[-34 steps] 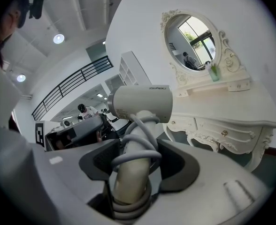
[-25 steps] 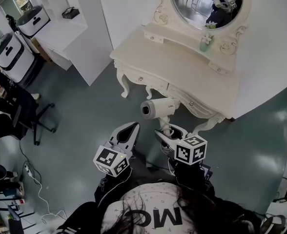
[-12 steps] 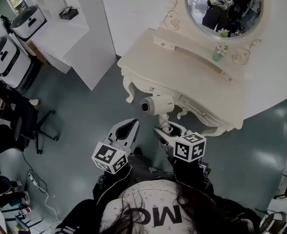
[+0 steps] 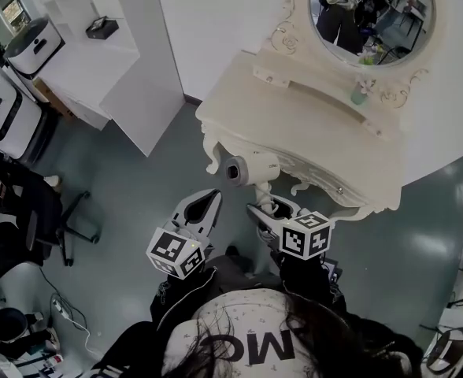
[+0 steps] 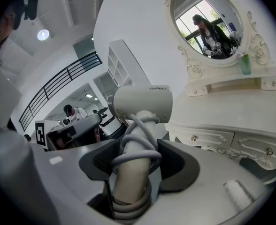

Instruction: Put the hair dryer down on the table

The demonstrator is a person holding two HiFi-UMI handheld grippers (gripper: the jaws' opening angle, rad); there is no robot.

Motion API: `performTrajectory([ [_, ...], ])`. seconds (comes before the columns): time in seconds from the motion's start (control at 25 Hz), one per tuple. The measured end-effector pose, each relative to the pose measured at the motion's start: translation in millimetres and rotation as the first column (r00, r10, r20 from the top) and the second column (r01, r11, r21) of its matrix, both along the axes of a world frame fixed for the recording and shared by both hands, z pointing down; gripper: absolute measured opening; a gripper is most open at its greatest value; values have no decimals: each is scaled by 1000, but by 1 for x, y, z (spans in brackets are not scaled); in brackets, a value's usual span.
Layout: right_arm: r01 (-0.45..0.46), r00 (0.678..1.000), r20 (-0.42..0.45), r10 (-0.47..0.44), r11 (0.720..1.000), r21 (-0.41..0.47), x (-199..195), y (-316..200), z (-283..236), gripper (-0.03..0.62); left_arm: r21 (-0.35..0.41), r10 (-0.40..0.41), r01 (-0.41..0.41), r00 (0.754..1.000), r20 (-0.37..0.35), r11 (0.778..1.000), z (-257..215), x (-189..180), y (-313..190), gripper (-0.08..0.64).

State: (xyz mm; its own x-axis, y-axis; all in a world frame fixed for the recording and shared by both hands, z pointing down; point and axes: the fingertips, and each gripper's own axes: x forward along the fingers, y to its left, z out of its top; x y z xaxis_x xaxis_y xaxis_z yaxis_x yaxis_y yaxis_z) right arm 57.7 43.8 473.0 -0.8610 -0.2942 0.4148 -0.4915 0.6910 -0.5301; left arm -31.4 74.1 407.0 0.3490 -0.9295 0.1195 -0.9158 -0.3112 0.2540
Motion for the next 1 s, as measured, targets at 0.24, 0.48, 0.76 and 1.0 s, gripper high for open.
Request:
performTrajectory([
  [0.24,-32,999,-8,32,999,5,-14,-7,2,256,-3,26,-26,1000,-9,1000,6,-19,-9,-5],
  [0.48,-42,999,-16,43,999,5,-16,-18,5,256,1,39,-39,999,-10,999,9,-21,-19,-5],
  [0.76,-47,999,-8,47,999,-6,-22,-44,9,256,-11,42,-42,999,-4,999,12,-25,-41,-5],
  [1.0,-34,999,-3,34,999,-20,-30,-87,15,256,-16,17,-17,1000,4,1000,14,-35,-78,-5],
])
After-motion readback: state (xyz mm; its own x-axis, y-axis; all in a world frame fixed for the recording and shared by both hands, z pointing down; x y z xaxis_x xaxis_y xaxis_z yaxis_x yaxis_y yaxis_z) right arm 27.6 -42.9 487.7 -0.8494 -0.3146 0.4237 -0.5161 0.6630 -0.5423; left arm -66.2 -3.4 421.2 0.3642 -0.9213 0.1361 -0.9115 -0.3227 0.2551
